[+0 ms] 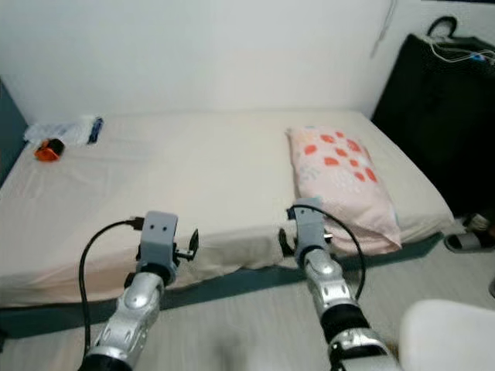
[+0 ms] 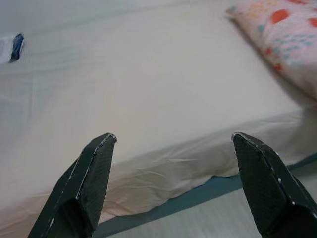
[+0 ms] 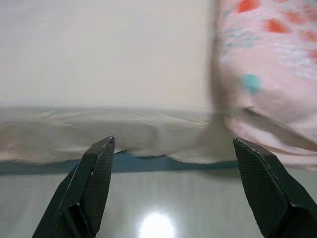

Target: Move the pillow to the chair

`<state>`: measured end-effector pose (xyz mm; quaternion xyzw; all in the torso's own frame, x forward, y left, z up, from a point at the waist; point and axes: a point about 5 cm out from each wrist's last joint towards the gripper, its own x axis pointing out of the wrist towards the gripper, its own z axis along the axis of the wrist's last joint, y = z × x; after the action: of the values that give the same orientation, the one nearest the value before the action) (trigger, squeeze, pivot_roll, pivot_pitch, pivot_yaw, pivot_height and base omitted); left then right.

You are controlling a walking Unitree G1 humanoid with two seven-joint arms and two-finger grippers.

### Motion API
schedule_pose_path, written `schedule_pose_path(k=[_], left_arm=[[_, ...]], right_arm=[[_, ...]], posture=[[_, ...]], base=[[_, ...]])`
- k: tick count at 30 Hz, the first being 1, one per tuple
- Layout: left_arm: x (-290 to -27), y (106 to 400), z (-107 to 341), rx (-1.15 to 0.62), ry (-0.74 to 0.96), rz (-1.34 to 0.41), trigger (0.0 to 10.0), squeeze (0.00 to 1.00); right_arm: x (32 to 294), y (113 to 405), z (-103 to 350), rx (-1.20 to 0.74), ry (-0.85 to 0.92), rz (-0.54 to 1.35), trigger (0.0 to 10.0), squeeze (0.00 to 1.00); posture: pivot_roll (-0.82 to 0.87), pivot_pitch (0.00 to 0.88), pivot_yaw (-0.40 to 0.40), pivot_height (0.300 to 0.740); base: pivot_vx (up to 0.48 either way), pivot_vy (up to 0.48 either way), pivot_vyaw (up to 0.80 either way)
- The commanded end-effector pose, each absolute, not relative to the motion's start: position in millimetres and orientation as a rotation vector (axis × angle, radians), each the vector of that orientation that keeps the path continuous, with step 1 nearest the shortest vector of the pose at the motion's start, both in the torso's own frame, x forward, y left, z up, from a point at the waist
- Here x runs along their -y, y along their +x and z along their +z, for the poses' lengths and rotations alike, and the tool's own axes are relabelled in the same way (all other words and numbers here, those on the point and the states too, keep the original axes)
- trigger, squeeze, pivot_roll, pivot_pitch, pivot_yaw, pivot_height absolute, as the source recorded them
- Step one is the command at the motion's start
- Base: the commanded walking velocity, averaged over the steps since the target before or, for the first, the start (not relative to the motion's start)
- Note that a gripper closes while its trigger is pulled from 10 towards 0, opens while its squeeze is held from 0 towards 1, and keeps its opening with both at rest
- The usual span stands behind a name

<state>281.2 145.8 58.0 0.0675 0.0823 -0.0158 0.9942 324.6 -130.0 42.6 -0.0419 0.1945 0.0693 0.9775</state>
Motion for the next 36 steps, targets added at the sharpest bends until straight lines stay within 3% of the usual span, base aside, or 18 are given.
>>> schedule_pose_path(k=[1, 13, 25, 36], left_arm=[[-143, 281, 56, -0.173, 0.129, -0.041, 10.0, 0.00], [-143, 280, 55, -0.174, 0.128, -0.039, 10.0, 0.00], [-143, 280, 55, -0.174, 0.129, -0.039, 10.0, 0.00], [-143, 280, 55, -0.176, 0.128, -0.048, 10.0, 0.00]], right_arm=[[140, 322, 39, -0.408, -0.099, 0.116, 10.0, 0.00], [134, 321, 37, -0.416, -0.149, 0.177, 10.0, 0.00], [131, 321, 37, -0.407, -0.149, 0.194, 10.0, 0.00], [135, 320, 36, -0.426, -0.143, 0.159, 10.0, 0.00]], posture=[[0.04, 0.000, -0.090, 0.740], [0.04, 0.000, -0.090, 0.740], [0.05, 0.000, -0.090, 0.740], [0.04, 0.000, -0.085, 0.740]], base=[[0.311, 0.000, 0.00], [0.304, 0.000, 0.00], [0.291, 0.000, 0.74], [0.256, 0.000, 0.00]])
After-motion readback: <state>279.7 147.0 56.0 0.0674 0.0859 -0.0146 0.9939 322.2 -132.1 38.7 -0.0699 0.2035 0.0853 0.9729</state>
